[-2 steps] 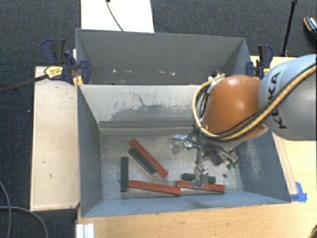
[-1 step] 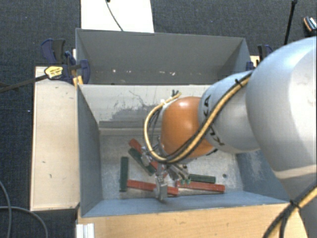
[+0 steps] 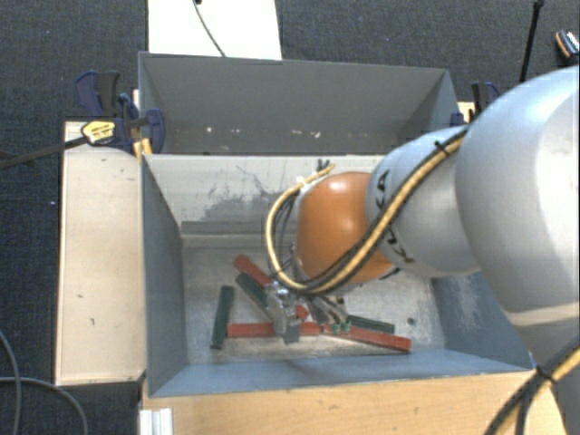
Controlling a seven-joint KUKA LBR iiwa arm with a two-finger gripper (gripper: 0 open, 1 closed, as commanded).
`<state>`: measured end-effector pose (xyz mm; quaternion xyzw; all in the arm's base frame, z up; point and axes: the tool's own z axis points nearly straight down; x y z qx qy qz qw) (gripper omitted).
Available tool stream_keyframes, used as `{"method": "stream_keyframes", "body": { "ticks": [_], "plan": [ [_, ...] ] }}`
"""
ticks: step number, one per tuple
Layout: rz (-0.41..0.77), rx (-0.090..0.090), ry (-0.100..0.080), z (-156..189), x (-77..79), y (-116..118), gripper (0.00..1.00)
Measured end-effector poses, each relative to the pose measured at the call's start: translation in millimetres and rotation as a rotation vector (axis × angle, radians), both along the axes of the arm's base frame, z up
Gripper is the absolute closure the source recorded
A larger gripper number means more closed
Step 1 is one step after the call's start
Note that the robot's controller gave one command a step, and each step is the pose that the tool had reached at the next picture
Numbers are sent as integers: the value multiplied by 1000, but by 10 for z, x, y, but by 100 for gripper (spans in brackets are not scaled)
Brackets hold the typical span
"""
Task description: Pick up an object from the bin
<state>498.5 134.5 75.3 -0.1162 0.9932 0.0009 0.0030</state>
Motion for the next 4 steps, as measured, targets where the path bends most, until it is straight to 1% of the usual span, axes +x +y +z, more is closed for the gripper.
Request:
{"method": "stream_keyframes", "body": {
  "ticks": [1, 2, 3, 4],
  "plan": [
    [-1, -1, 4, -43, -18, -4, 0],
    [-2, -1, 6, -42, -25, -6, 100],
    [-2, -2, 7, -50, -26, -8, 0],
    [-3, -2, 7, -52, -26, -8, 100]
  ]
}}
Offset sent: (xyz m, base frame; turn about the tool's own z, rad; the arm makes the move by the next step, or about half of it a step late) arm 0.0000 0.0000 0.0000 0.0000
